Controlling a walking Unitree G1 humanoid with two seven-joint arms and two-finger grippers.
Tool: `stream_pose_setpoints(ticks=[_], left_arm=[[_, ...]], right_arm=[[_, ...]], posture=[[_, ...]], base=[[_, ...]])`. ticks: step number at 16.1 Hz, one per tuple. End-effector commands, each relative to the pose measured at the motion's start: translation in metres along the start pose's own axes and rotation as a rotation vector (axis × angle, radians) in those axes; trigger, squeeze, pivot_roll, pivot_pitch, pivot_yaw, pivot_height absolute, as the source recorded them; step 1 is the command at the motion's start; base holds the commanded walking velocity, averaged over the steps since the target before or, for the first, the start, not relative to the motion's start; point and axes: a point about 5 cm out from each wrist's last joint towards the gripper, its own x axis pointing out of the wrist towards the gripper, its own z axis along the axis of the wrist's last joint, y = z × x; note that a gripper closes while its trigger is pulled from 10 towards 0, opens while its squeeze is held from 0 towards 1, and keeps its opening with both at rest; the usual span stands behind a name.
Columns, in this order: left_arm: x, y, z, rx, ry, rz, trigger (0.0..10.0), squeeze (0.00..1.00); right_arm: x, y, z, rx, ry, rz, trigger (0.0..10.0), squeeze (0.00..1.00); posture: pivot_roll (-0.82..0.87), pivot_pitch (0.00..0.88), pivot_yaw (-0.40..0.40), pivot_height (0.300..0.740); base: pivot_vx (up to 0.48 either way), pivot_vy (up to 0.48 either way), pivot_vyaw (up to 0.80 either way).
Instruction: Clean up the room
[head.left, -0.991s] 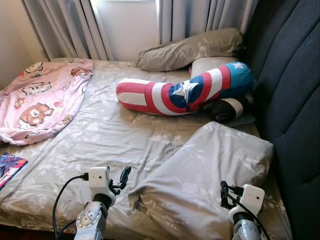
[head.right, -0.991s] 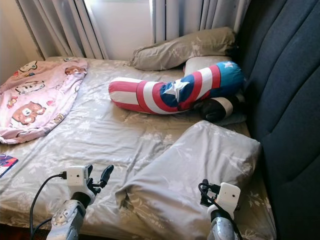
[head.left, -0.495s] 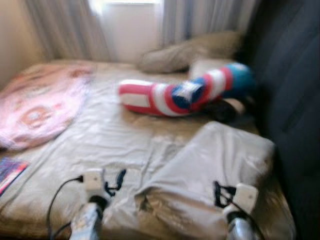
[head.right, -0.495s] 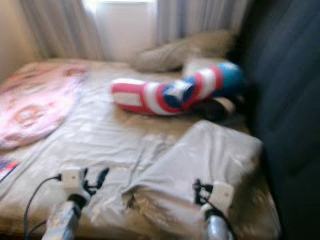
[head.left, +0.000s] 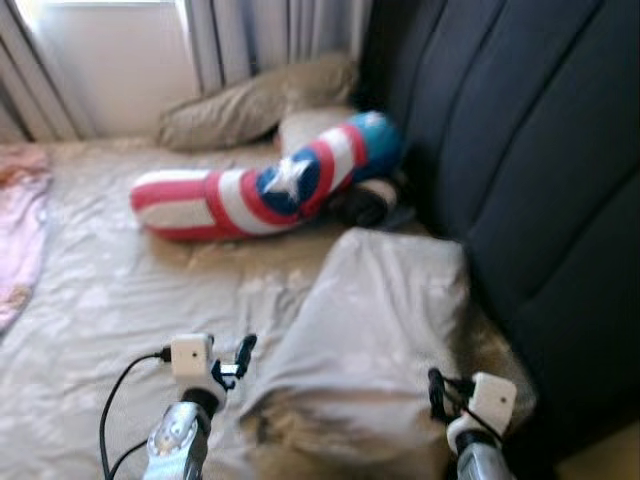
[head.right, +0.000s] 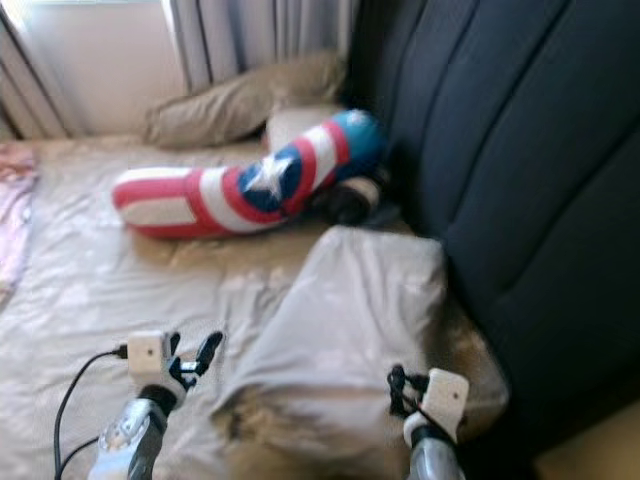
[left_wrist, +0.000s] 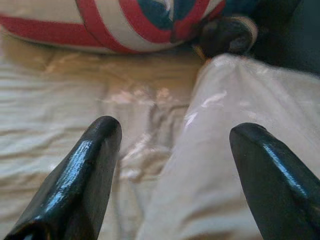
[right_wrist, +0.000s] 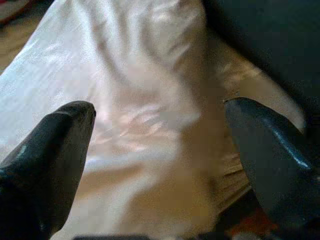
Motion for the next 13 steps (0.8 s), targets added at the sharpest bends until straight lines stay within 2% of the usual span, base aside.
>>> stream_pose_setpoints(ticks=[1, 4, 9, 10, 13], left_arm=[[0.001, -0.004, -0.001, -0.002, 0.008, -0.012, 10.0, 0.0], [0.001, -0.004, -0.001, 0.0, 0.008, -0.015, 10.0, 0.0], [0.002, -0.005, -0.001, 0.003, 0.014, -0.022, 10.0, 0.0], [0.002, -0.005, -0.001, 0.011, 0.01, -0.03, 10.0, 0.0], [0.002, -0.007, 0.0, 0.053, 0.007, -0.042, 10.0, 0.0]], right_arm=[[0.0, -0.003, -0.002, -0.001, 0.021, 0.007, 10.0, 0.0], [0.0, 0.0, -0.002, -0.002, 0.025, 0.02, 10.0, 0.0], [0.011, -0.01, 0.014, 0.002, -0.019, -0.012, 10.0, 0.0], [0.014, -0.016, 0.025, -0.024, -0.069, -0.03, 10.0, 0.0], [0.016, -0.022, 0.032, -0.022, -0.098, -0.042, 10.0, 0.0]], posture=[[-0.03, 0.008, -0.002, 0.69], [-0.03, 0.01, 0.0, 0.69], [-0.03, 0.007, 0.002, 0.69], [-0.03, 0.0, 0.001, 0.69], [-0.04, 0.0, 0.0, 0.69]], base=[[0.0, 0.0, 0.0], [0.0, 0.0, 0.0], [0.0, 0.0, 0.0], [0.0, 0.0, 0.0], [0.0, -0.116, 0.0]])
